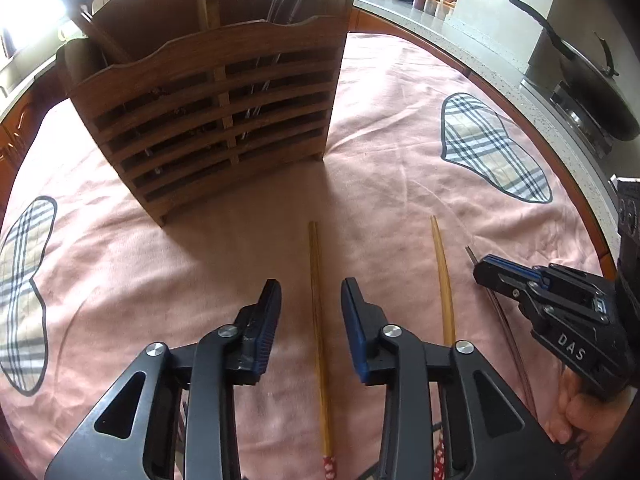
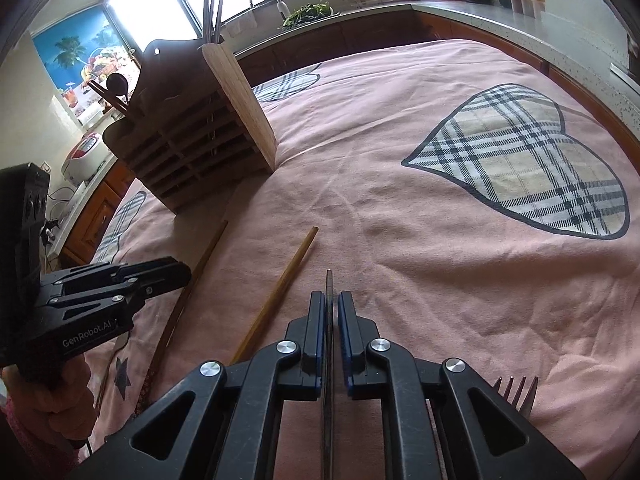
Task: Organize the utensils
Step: 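Close right tool on a steel chopstick while left tool grasps a red-patterned chopstick, then lift both held chopsticks and carry them over the wooden holder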
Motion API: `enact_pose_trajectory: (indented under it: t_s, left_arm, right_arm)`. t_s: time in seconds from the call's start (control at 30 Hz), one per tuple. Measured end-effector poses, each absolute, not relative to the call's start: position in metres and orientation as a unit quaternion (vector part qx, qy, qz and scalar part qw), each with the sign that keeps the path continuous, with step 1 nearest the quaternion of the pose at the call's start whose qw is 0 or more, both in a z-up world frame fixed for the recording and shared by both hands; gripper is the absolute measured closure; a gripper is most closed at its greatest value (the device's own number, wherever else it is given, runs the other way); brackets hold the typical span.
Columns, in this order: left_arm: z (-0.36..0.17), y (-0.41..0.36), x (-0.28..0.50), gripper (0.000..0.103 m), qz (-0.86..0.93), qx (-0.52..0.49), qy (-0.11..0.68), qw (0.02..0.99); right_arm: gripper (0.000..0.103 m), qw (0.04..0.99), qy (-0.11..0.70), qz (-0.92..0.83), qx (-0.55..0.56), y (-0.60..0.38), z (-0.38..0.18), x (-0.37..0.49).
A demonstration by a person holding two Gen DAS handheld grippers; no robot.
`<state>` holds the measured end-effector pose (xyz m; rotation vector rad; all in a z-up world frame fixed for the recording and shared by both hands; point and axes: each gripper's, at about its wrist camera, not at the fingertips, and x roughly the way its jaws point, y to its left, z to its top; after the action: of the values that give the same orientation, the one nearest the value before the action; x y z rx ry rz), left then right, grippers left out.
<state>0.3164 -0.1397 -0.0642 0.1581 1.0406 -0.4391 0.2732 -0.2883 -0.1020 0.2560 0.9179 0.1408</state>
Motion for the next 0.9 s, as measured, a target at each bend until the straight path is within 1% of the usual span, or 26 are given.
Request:
enact_pose_trajectory:
  t_s: [0.2,0.27,0.33,0.43,0.5,0.63,0.9]
  left_arm:
    - [-0.077,-0.153,0.338,0.072,-0.201,0.098,0.506,0.833]
    - [-0.078,-0.155,0.338,0.079,-0.197,0.112,0.496,0.838]
    - [-0.077,-0.157,0.337,0.097,-0.201,0.116,0.492,0.839]
    - [-0.076,-0.156,0.336,0.098,-0.203,0.112,0.49,0.84]
    - [-0.072,-0.15,0.331,0.098,-0.206,0.1,0.488,0.842]
    - [-0.05,-0.128,0.316,0.098,-0.217,0.056,0.474,0.851]
    - [-0.001,-0.083,0.271,0.098,-0.216,-0.002,0.429,0.877]
  right_arm:
    - [0.093,0.884,0.453,0.06,0.102,-0.288,-0.102,0.279]
    - [0.093,0.883,0.457,0.06,0.094,-0.286,-0.104,0.281]
    - [0.093,0.885,0.457,0.057,0.076,-0.282,-0.103,0.281]
    - [0.094,0.888,0.455,0.049,0.047,-0.275,-0.103,0.282]
    - [0.098,0.888,0.455,0.051,0.042,-0.272,-0.102,0.282]
    - [0.099,0.892,0.443,0.066,0.059,-0.272,-0.09,0.274]
    - [0.099,0.908,0.387,0.105,0.12,-0.275,-0.045,0.248]
